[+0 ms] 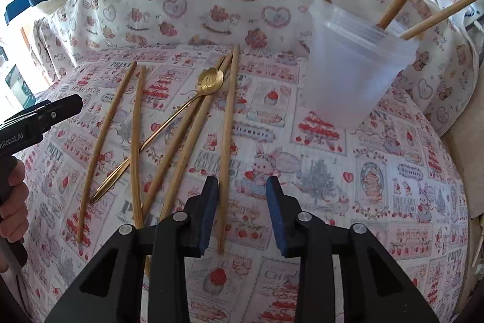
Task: Organize utensils
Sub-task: 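Lower the right tool onto a chopstick in the pile and close, then carry the chopstick above the cup with the right tool while the left tool grasps another chopstick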
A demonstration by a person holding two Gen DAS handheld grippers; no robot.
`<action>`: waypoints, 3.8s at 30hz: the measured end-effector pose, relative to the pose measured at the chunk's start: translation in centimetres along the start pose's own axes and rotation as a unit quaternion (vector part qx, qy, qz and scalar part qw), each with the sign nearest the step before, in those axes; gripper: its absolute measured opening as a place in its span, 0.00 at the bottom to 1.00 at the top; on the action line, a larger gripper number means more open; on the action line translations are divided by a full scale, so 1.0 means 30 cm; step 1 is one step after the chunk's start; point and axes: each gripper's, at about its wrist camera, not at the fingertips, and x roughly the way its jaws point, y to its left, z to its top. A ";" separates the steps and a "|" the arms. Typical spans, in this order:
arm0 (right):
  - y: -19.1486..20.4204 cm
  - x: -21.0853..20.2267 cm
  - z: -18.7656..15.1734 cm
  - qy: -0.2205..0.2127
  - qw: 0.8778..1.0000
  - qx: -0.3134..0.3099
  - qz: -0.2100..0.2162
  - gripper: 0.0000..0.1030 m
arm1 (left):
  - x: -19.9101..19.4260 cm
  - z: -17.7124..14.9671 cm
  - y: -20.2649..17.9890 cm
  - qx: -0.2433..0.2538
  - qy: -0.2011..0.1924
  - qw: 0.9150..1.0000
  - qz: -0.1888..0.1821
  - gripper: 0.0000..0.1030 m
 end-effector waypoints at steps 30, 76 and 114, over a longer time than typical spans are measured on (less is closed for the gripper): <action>-0.127 -0.462 -0.011 -0.316 0.945 0.085 0.026 0.06 | -0.135 0.002 -0.131 0.065 -0.063 0.996 -0.027 1.00; -0.152 -0.466 -0.022 -0.324 0.940 0.101 0.033 0.06 | -0.027 -0.047 -0.174 0.072 0.069 0.994 0.033 0.06; -0.164 -0.509 -0.032 -0.330 0.936 0.111 0.056 0.06 | -0.277 -0.164 -0.101 0.060 0.005 0.998 -0.003 0.03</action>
